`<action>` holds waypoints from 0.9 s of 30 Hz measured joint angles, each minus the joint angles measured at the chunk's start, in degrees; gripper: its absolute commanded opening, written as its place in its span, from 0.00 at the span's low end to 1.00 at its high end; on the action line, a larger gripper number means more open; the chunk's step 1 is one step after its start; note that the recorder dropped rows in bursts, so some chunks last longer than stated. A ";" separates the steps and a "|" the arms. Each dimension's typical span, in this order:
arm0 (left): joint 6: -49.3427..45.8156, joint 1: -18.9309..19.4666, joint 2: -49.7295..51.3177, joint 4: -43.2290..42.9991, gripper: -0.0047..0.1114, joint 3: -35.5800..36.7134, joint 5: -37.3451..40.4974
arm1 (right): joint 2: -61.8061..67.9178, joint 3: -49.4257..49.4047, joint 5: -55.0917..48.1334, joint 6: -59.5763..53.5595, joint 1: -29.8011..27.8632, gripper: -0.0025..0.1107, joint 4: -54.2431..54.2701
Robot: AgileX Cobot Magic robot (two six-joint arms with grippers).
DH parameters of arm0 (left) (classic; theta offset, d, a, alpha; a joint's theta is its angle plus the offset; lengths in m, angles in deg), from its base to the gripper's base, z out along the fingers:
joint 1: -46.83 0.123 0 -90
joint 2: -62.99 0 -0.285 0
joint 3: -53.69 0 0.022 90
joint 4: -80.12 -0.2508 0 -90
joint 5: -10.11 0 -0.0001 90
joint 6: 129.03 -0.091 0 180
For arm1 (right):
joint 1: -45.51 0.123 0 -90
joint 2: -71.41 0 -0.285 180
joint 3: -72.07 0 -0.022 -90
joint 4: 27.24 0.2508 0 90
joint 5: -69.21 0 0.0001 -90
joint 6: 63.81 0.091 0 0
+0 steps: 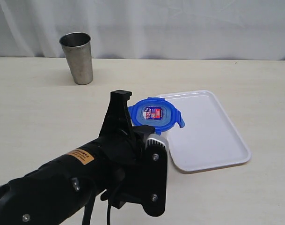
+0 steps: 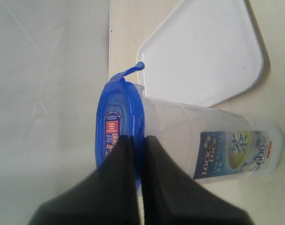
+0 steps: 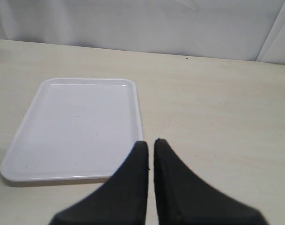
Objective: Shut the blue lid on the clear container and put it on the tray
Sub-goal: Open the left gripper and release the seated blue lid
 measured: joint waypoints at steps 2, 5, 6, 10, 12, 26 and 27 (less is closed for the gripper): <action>0.00 0.00 0.00 0.00 0.04 0.00 0.14 | 0.00 0.00 0.00 0.00 0.00 0.06 0.00; 0.00 0.00 0.00 0.00 0.04 0.00 0.30 | 0.00 0.00 0.00 0.00 0.00 0.06 0.00; 0.00 0.00 0.00 0.00 0.04 0.00 0.46 | 0.00 0.00 0.00 0.00 0.00 0.06 0.00; 0.00 0.00 0.00 0.00 0.04 0.00 1.11 | 0.00 0.00 0.00 0.00 0.00 0.06 0.00; 0.00 0.00 0.00 0.00 0.04 0.00 1.60 | 0.00 0.00 0.00 0.00 0.00 0.06 0.00; 0.00 0.00 0.00 -0.13 0.04 0.00 1.08 | 0.00 0.00 0.00 0.00 0.00 0.06 0.00; 0.00 0.00 0.00 -0.13 0.04 0.00 0.98 | 0.00 0.00 0.00 0.00 0.00 0.06 0.00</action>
